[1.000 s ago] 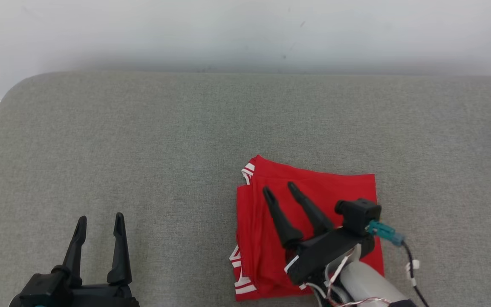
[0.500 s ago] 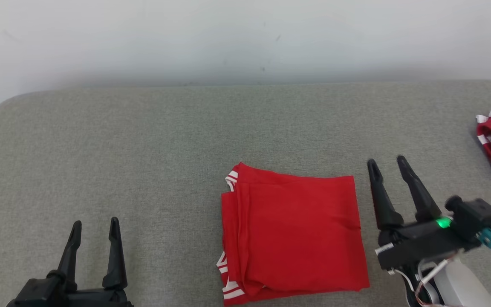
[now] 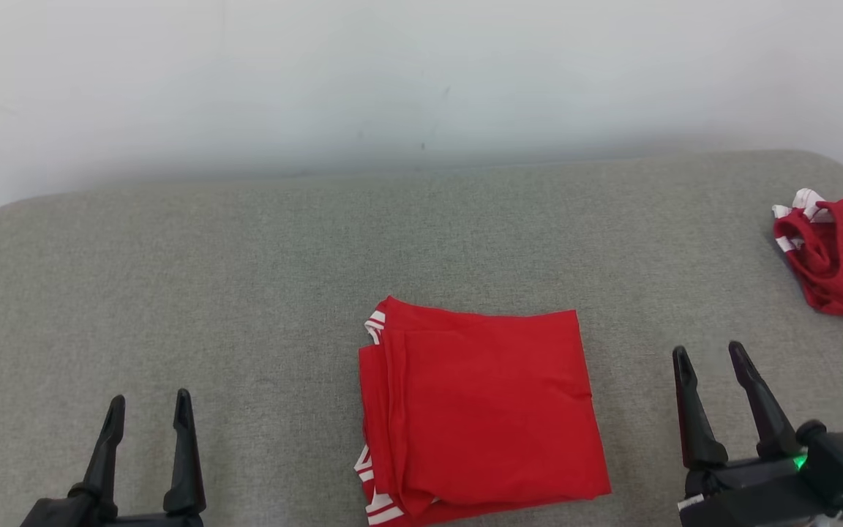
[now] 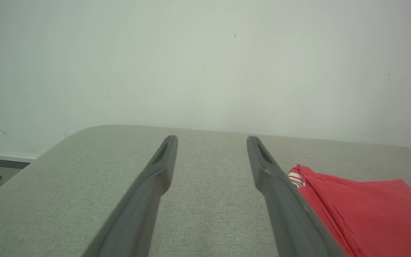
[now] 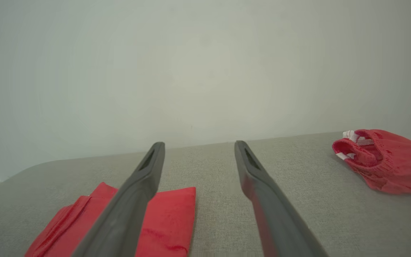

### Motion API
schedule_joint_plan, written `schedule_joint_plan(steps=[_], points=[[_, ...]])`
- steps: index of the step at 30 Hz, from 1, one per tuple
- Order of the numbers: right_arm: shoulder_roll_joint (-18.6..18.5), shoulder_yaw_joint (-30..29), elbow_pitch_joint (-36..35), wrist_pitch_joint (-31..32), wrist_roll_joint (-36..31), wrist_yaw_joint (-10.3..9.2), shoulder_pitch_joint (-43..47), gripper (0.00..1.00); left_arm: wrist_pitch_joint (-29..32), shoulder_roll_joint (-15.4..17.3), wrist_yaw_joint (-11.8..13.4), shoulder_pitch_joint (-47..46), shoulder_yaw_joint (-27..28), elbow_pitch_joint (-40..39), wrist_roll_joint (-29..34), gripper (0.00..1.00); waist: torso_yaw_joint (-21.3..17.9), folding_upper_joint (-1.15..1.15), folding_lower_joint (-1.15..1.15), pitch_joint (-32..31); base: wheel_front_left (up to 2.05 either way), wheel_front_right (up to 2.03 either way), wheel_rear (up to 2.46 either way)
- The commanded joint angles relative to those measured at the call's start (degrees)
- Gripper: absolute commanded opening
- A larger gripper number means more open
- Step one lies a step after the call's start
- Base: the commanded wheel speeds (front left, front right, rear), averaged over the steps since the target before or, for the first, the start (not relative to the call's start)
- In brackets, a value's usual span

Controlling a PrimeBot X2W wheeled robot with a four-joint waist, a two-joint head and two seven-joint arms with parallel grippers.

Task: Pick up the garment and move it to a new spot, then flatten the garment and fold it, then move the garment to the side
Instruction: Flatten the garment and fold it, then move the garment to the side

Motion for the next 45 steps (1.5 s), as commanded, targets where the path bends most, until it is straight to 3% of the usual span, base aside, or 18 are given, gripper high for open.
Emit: schedule_joint_plan(steps=[1,18,45], points=[[0.35,-0.6,-0.3,-0.25,-0.95,-0.17,1.11,1.0,-0.09,0.05,-0.07,1.18,0.28,-0.05,0.78,1.0,-0.36,0.0,0.0,-0.5,0.0,0.0,0.0],[1.7,-0.51,0.22,-0.26,-4.24,-0.17,6.19,1.0,-0.09,0.12,-2.32,3.13,0.22,1.63,1.04,1.0,0.05,0.0,0.0,-3.06,0.0,0.0,0.0],[2.08,-0.23,-1.69,1.67,-5.8,-0.17,6.52,1.0,-0.09,0.13,-1.61,4.09,-0.29,1.52,1.0,1.0,0.9,0.0,0.0,-3.15,0.0,0.0,0.0]])
